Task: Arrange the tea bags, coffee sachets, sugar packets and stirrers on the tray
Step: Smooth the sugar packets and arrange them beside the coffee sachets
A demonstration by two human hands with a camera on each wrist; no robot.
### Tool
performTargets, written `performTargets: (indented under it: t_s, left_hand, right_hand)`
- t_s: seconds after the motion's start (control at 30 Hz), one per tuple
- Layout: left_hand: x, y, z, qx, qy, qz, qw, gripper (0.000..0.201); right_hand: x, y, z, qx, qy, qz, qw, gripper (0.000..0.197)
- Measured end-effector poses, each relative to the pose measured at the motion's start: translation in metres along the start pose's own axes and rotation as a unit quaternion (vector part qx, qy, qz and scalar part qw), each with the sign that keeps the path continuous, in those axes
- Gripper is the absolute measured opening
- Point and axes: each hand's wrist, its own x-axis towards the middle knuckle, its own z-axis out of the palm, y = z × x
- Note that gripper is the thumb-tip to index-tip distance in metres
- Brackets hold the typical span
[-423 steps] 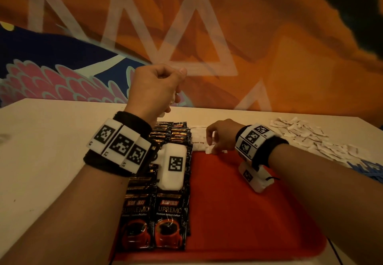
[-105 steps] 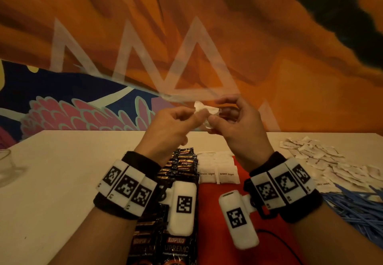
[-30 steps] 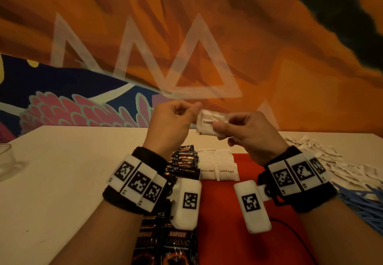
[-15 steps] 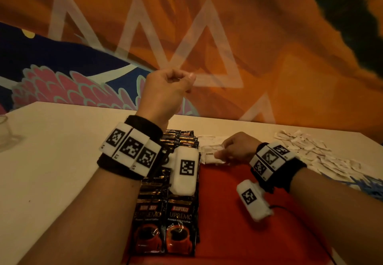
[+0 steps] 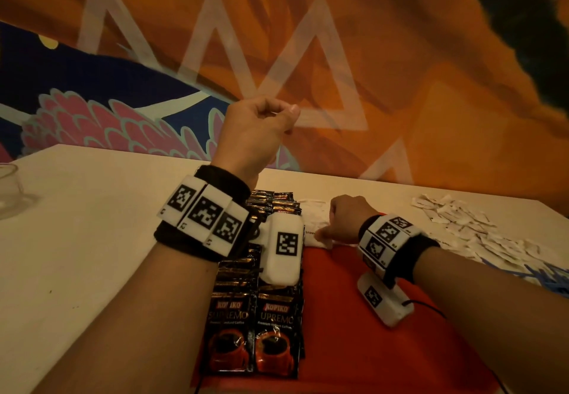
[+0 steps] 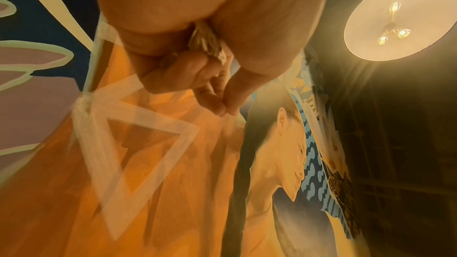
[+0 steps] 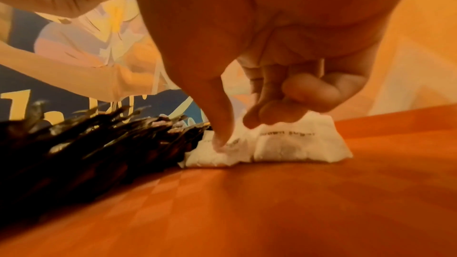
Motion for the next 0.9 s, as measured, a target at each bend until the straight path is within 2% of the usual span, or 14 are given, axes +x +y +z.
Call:
performTargets:
  t_s: [0.1, 0.2, 0.33, 0.47, 0.53, 0.6, 0.7, 0.77, 0.9]
  left_hand:
    - [0.0, 0.0, 0.0, -0.001, 0.003, -0.004, 1.0, 0.014]
    - [-0.001, 0.0, 0.001, -0.017, -0.005, -0.027, 0.999, 0.021]
    - [-0.003, 0.002, 0.004, -0.038, -0.031, -0.064, 0.997, 0.028]
    - [-0.002, 0.001, 0.003, -0.06, -0.058, -0.091, 0.992, 0.037]
    - [-0.002, -0.001, 0.004, -0.073, -0.072, -0.104, 0.989, 0.045]
    - [-0.003, -0.002, 0.007, -0.075, -0.084, -0.122, 0.986, 0.05]
    - [-0.006, -0.003, 0.012, -0.05, -0.1, -0.145, 0.983, 0.051]
    - [-0.009, -0.004, 0.015, -0.046, -0.122, -0.16, 0.978, 0.052]
    - [-0.012, -0.005, 0.018, -0.043, -0.159, -0.176, 0.971, 0.054]
  right_hand:
    - [-0.002, 0.0, -0.004, 0.045, 0.038, -0.048, 0.997, 0.031]
    - [-0.003, -0.005, -0.004, 0.038, 0.004, -0.093, 0.995, 0.018]
    - [0.001, -0.005, 0.003, -0.023, -0.041, -0.101, 0.994, 0.027]
    - [-0.002, 0.0, 0.0, 0.008, -0.026, -0.11, 0.994, 0.029]
    - [-0.009, 0.001, -0.01, 0.066, 0.019, -0.136, 0.988, 0.022]
    - [-0.017, -0.002, -0.022, 0.153, 0.099, -0.179, 0.967, 0.014]
    - [-0.03, -0.013, -0.04, 0.335, 0.188, -0.248, 0.89, 0.005]
    - [-0.036, -0.018, -0.047, 0.407, 0.182, -0.294, 0.845, 0.011]
    - [-0.04, -0.023, -0.048, 0.399, 0.141, -0.362, 0.83, 0.019]
